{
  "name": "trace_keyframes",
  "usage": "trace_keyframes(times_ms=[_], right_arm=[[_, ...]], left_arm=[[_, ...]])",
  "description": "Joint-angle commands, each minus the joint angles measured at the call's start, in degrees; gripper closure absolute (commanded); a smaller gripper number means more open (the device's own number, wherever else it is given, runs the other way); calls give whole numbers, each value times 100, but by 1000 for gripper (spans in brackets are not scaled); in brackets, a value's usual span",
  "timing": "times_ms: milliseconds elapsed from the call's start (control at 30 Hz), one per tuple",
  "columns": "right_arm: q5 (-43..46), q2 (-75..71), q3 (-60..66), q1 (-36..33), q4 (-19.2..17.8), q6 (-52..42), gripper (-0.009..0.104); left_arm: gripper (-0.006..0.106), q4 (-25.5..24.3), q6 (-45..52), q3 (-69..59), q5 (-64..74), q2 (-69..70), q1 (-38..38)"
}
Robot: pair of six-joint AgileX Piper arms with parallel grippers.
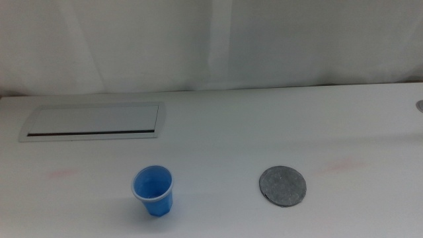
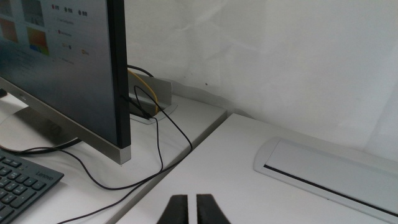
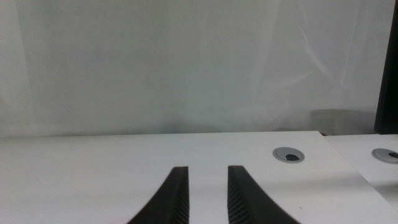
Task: Place an empty cup on a cup mat.
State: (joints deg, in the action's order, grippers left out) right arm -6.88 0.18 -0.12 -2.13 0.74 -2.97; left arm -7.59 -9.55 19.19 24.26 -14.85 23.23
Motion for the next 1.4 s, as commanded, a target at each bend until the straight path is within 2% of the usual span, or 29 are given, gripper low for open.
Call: trace_keyframes(times_ms=[0,67,133,200,233,467,667,1133,1367], right_arm=[[-2,-182,221,-20,-27,-23,71],[-2,-182,221,-20,-27,-23,71],[-2,-182,221,-20,-27,-23,71],[-2,-182,221,-20,-27,-23,71],[-2,-182,221,-20,-27,-23,71],[-2,-182,221,-20,-27,-23,71],[-2,-182,221,-20,-27,-23,71],[-2,-182,221,-20,-27,-23,71],[-2,-182,221,-20,-27,-23,71]], left_arm=[[103,58,-8,19,-58,-15,-60],[85,58,16,9,-176,-15,-60],[58,70,5,9,-185,-15,-60],[19,97,-171,9,-161,-15,-60],[8,111,-361,9,-137,-15,-60],[9,92,-546,9,8,-15,-60],[9,92,-378,9,77,-15,-584],[9,159,-247,9,99,-15,-2845],[9,206,-222,9,406,-15,-3587]])
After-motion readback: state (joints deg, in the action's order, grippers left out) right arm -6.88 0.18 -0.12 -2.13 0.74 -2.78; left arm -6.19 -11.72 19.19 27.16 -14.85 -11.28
